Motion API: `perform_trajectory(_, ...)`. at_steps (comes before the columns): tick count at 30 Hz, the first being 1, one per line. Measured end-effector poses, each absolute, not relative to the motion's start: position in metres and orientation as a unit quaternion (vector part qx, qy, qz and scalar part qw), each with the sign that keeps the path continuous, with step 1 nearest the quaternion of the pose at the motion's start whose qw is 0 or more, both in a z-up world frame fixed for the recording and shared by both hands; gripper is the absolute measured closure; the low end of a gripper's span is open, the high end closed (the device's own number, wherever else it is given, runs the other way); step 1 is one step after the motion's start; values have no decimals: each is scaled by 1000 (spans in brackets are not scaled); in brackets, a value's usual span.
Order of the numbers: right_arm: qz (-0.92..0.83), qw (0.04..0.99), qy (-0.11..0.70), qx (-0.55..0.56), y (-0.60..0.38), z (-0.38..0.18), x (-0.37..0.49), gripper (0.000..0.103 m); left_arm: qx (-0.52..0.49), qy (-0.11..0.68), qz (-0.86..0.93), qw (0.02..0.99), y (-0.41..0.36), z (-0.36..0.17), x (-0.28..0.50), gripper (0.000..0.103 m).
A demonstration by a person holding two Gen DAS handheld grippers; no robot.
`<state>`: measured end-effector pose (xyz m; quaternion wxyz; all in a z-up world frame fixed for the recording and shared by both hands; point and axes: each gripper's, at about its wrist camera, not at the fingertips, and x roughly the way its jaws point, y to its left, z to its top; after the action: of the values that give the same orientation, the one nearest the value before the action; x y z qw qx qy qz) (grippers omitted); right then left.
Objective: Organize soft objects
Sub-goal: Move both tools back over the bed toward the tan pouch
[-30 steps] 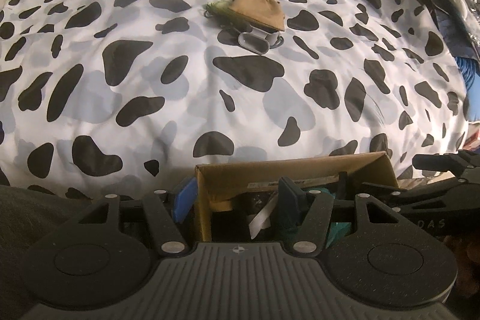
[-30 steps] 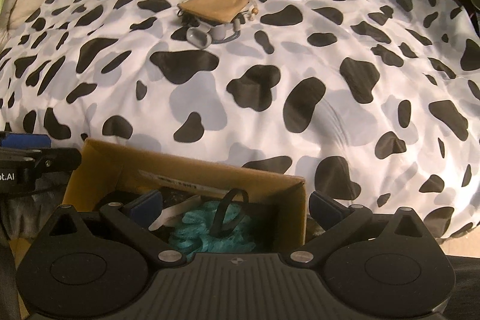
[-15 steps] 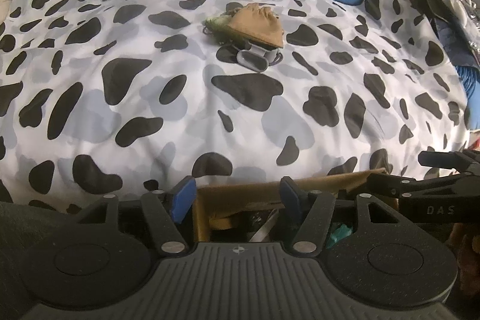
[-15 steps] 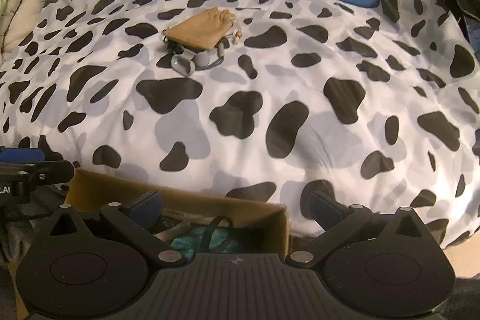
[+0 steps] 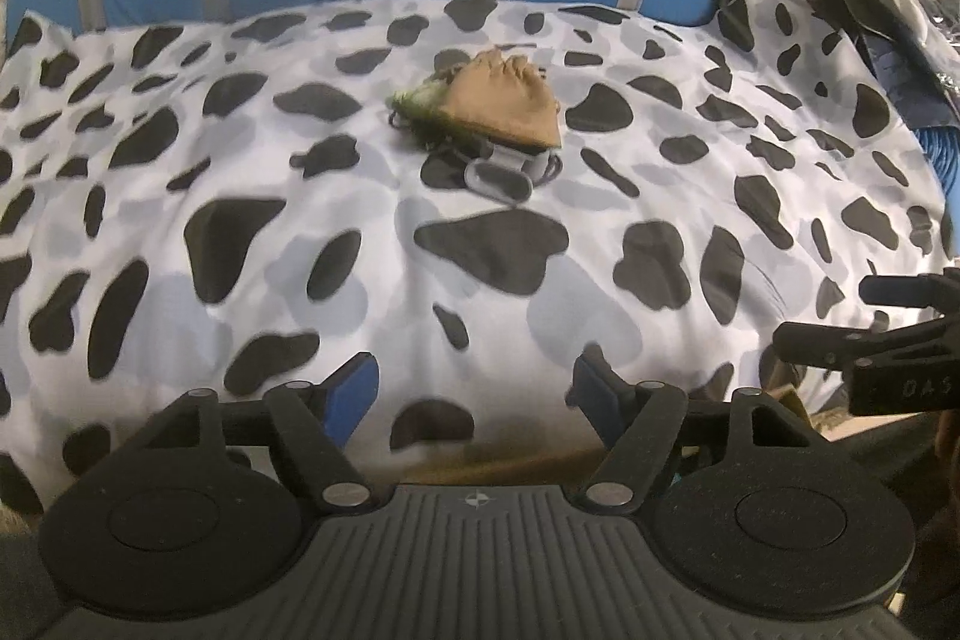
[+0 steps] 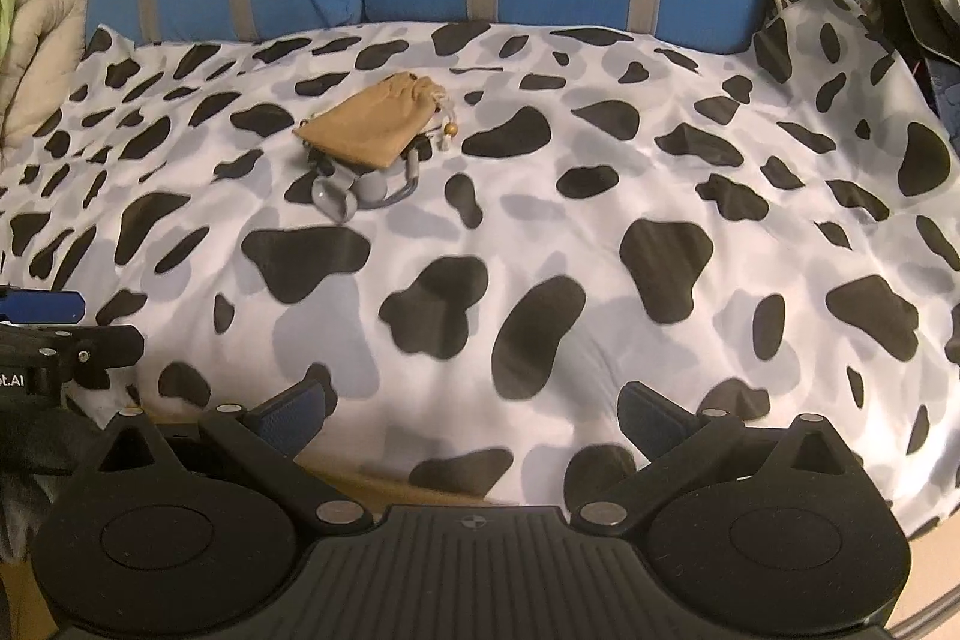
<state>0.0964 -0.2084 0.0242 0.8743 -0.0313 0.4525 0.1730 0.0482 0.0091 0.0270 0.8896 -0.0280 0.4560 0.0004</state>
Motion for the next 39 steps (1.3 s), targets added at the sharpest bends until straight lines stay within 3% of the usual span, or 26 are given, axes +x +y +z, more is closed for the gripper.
perform_trajectory(34, 246, 877, 412, -13, -186, 12, 219, 1, -10, 404, -2, 915, 38, 18, 163, 25)
perform_trajectory(39, 262, 873, 412, -4, -176, 7, 238, 6, 1, 398, 0, 917, 40, 18, 176, 25)
